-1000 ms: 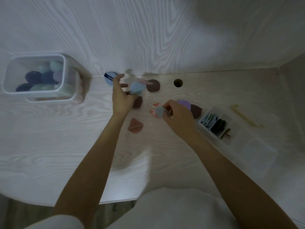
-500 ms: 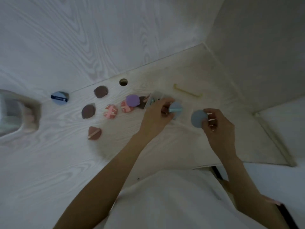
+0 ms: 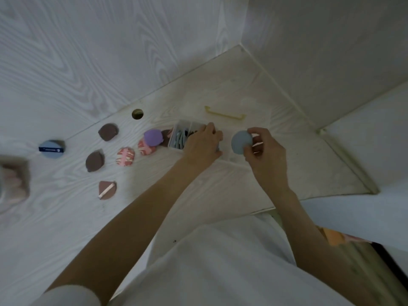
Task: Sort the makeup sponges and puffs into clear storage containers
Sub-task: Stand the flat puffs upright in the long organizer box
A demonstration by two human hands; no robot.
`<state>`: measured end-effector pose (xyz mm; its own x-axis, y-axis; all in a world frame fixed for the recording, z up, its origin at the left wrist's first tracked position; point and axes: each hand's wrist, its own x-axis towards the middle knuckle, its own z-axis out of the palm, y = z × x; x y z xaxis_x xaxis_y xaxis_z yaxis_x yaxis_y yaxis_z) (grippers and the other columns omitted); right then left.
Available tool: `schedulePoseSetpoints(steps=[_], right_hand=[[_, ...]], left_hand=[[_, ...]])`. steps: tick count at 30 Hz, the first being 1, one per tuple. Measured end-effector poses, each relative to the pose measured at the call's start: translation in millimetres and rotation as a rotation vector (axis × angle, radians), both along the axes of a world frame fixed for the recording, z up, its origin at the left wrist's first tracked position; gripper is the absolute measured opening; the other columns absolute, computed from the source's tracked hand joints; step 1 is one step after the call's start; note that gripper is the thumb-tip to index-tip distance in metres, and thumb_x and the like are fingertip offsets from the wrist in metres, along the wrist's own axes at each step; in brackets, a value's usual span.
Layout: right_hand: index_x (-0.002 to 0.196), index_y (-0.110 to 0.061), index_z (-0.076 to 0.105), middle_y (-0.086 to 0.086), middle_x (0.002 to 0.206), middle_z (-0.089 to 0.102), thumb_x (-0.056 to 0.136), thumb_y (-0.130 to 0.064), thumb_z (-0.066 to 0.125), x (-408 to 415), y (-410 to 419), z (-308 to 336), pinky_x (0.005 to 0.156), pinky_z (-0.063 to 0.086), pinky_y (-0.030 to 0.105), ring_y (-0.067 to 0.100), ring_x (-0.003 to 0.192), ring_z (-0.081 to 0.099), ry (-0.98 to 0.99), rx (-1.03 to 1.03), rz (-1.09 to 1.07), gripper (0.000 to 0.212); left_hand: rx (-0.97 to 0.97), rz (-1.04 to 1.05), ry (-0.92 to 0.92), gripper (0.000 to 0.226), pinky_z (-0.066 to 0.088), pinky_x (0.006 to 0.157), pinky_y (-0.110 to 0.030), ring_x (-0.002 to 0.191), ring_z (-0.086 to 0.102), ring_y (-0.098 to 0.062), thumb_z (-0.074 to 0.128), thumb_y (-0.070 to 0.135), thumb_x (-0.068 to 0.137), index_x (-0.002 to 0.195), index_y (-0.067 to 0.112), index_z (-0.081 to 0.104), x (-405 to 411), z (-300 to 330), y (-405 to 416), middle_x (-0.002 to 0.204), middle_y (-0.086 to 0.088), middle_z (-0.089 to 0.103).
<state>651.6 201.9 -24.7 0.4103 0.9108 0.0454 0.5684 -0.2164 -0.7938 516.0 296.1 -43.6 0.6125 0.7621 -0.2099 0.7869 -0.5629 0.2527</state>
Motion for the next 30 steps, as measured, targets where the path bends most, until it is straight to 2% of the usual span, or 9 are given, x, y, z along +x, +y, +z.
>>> schedulePoseSetpoints(steps=[4, 8, 12, 15, 19, 22, 25, 27, 30], right_hand=[[0.111, -0.013, 0.055, 0.0, 0.081, 0.063, 0.083, -0.013, 0.065, -11, 11, -5, 0.057, 0.045, 0.011, 0.01, 0.064, 0.06, -0.003, -0.005, 0.032, 0.029], [0.109, -0.009, 0.055, 0.007, 0.083, 0.065, 0.084, -0.016, 0.065, -17, 24, -19, 0.061, 0.051, 0.03, 0.018, 0.068, 0.062, -0.088, -0.017, 0.069, 0.028], [0.112, -0.007, 0.053, 0.01, 0.097, 0.064, 0.089, -0.02, 0.059, -22, 40, -31, 0.068, 0.041, 0.03, 0.025, 0.085, 0.061, -0.299, -0.206, 0.177, 0.028], [0.107, -0.009, 0.058, 0.008, 0.1, 0.065, 0.092, -0.023, 0.052, -27, 47, -34, 0.068, 0.041, 0.03, 0.025, 0.087, 0.061, -0.449, -0.323, 0.21, 0.021], [0.112, -0.012, 0.06, 0.006, 0.101, 0.068, 0.09, -0.029, 0.056, -24, 49, -36, 0.071, 0.045, 0.031, 0.024, 0.091, 0.062, -0.392, -0.381, 0.241, 0.028], [0.131, -0.012, 0.048, 0.008, 0.11, 0.067, 0.088, -0.026, 0.059, -23, 47, -30, 0.082, 0.047, 0.034, 0.025, 0.102, 0.06, -0.238, -0.416, 0.282, 0.046], [0.137, -0.014, 0.039, 0.009, 0.107, 0.067, 0.091, -0.022, 0.054, -24, 43, -25, 0.079, 0.05, 0.037, 0.027, 0.093, 0.062, -0.245, -0.393, 0.283, 0.049], [0.132, -0.016, 0.044, 0.008, 0.099, 0.069, 0.093, -0.021, 0.049, -23, 41, -19, 0.07, 0.052, 0.037, 0.025, 0.079, 0.063, -0.321, -0.324, 0.271, 0.04], [0.118, -0.019, 0.057, 0.003, 0.094, 0.069, 0.094, -0.021, 0.048, -29, 43, -3, 0.066, 0.051, 0.033, 0.022, 0.076, 0.064, -0.43, -0.211, 0.286, 0.026]], left_hand=[[0.052, 0.004, -0.027, 0.035, 0.045, 0.07, -0.037, 0.103, 0.049, -0.026, 0.063, 0.032, 0.082, 0.111, 0.014, 0.058, -3, 0, 1, 0.112, -0.01, 0.05], [0.092, -0.027, -0.045, 0.037, 0.041, 0.065, -0.035, 0.096, 0.052, -0.028, 0.063, 0.037, 0.08, 0.109, 0.014, 0.06, -7, -3, 0, 0.103, -0.011, 0.053], [0.116, -0.049, -0.062, 0.037, 0.037, 0.059, -0.032, 0.085, 0.056, -0.03, 0.066, 0.037, 0.073, 0.103, 0.015, 0.065, -14, -7, 0, 0.091, -0.011, 0.057], [0.106, -0.057, -0.062, 0.038, 0.034, 0.062, -0.03, 0.089, 0.054, -0.027, 0.061, 0.04, 0.077, 0.107, 0.017, 0.063, -15, -6, 0, 0.095, -0.009, 0.056], [-0.01, -0.062, -0.117, 0.049, 0.039, 0.073, -0.032, 0.103, 0.05, -0.024, 0.061, 0.039, 0.08, 0.124, 0.019, 0.055, -21, -1, 3, 0.111, -0.007, 0.054], [-0.013, 0.014, -0.252, 0.042, 0.042, 0.08, -0.031, 0.101, 0.053, -0.024, 0.062, 0.034, 0.081, 0.12, 0.016, 0.057, -36, 0, 0, 0.11, -0.007, 0.058], [0.036, 0.106, -0.358, 0.032, 0.041, 0.07, -0.025, 0.093, 0.057, -0.021, 0.063, 0.026, 0.082, 0.113, 0.016, 0.062, -58, -5, -5, 0.103, -0.005, 0.061], [0.055, 0.18, -0.402, 0.03, 0.043, 0.067, -0.025, 0.088, 0.056, -0.016, 0.063, 0.024, 0.084, 0.112, 0.016, 0.063, -73, -7, -7, 0.101, -0.004, 0.062], [0.126, 0.32, -0.491, 0.024, 0.045, 0.066, -0.024, 0.078, 0.05, -0.007, 0.06, 0.024, 0.084, 0.107, 0.015, 0.065, -105, -7, -12, 0.093, -0.001, 0.064]])
